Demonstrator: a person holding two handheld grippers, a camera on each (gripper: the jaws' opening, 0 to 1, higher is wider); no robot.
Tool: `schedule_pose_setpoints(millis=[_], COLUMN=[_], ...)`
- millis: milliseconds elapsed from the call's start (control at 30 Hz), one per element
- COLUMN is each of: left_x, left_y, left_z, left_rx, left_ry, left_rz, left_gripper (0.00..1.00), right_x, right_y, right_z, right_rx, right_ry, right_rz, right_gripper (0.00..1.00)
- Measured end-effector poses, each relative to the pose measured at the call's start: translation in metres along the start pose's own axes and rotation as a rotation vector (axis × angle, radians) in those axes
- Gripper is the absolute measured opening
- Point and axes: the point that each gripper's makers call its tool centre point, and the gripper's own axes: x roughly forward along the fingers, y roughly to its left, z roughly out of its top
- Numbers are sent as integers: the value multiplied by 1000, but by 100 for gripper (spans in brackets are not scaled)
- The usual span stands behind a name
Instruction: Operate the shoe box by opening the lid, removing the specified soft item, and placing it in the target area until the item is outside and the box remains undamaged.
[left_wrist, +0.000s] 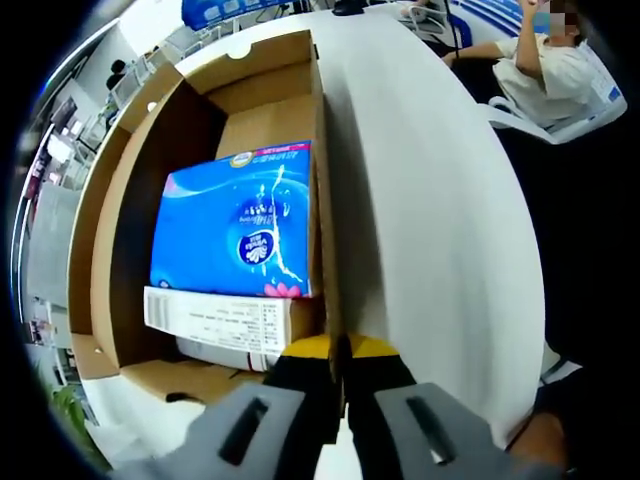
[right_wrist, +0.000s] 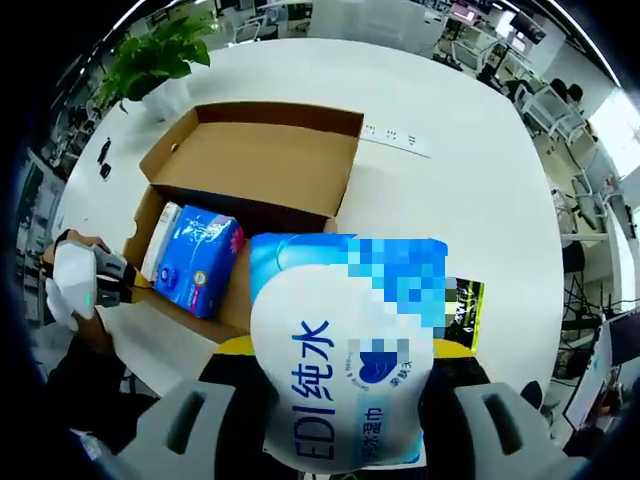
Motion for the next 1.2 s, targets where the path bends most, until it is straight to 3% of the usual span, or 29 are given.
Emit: schedule_pose_setpoints(millis=[367, 500, 700, 1200], left_x=[-1, -1, -1, 0], left_y=[-1, -1, -1, 0], left_z=[0, -1, -1, -3], left_rx=[-2, -3, -3, -7], left_ry=[0, -1, 1, 10], left_rz=[1, 0, 0, 0], left_gripper=[2, 2, 2, 2], right_x=[-3, -14, -21, -2], right_y=[-12, -18, -40, -77], right_z=[-5, -3, -8, -28], right_rx=[22, 38, 34, -28], right_ry=[0, -26, -38, 7], right_rz=[8, 39, 11, -17], right_gripper=[61, 61, 61, 61])
